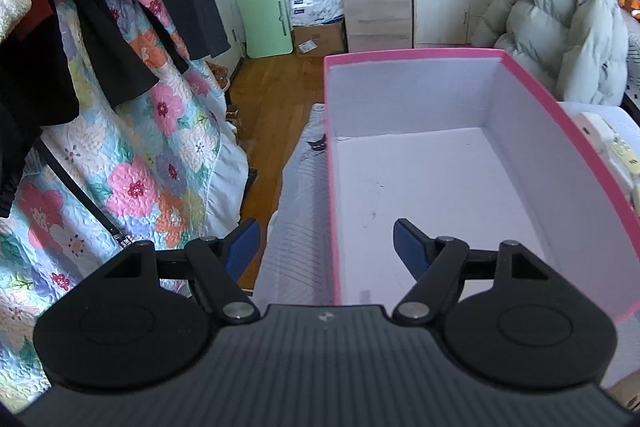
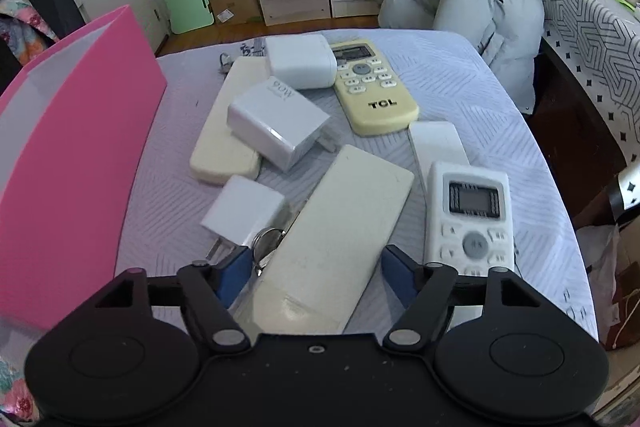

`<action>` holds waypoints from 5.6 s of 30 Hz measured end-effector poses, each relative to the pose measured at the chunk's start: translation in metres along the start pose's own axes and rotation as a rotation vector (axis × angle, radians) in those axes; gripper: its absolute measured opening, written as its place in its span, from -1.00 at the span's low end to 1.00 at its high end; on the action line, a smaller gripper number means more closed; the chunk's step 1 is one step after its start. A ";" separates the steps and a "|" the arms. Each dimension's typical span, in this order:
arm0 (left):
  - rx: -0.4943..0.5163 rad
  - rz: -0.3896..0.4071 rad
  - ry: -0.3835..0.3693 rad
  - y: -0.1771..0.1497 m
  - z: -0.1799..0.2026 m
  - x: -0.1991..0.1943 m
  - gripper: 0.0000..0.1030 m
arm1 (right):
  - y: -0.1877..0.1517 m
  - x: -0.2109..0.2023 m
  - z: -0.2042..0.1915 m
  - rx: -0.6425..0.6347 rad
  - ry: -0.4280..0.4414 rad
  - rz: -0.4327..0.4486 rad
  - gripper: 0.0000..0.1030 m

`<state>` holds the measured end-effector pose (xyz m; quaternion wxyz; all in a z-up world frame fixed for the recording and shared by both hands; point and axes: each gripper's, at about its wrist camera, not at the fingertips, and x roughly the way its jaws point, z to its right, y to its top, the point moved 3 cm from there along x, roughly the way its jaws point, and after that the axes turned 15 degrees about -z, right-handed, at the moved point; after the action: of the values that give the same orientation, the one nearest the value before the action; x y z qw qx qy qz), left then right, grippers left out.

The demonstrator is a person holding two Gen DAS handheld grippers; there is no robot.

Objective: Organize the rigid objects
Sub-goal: 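Grasp the pink box wall with the left gripper while the right gripper grasps a cream remote, then carry the cream remote into the pink box with the right gripper and release, then grasp the yellow TCL remote on the table with the right gripper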

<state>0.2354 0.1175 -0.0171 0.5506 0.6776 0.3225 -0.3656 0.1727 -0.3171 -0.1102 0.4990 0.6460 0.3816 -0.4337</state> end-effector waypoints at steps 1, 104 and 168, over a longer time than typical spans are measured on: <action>-0.002 -0.004 0.002 0.002 -0.002 0.003 0.29 | 0.003 0.001 0.000 0.001 -0.004 0.002 0.51; -0.044 0.074 -0.128 0.010 -0.010 0.031 -0.89 | 0.041 0.003 -0.244 -0.535 0.457 -0.254 0.13; 0.031 0.102 -0.049 0.010 0.004 0.026 -0.89 | 0.128 0.047 0.038 -0.186 -0.032 -0.021 0.19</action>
<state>0.2570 0.1130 -0.0345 0.5655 0.6925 0.2683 -0.3587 0.2996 -0.3783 -0.1188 0.5583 0.5857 0.4190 -0.4120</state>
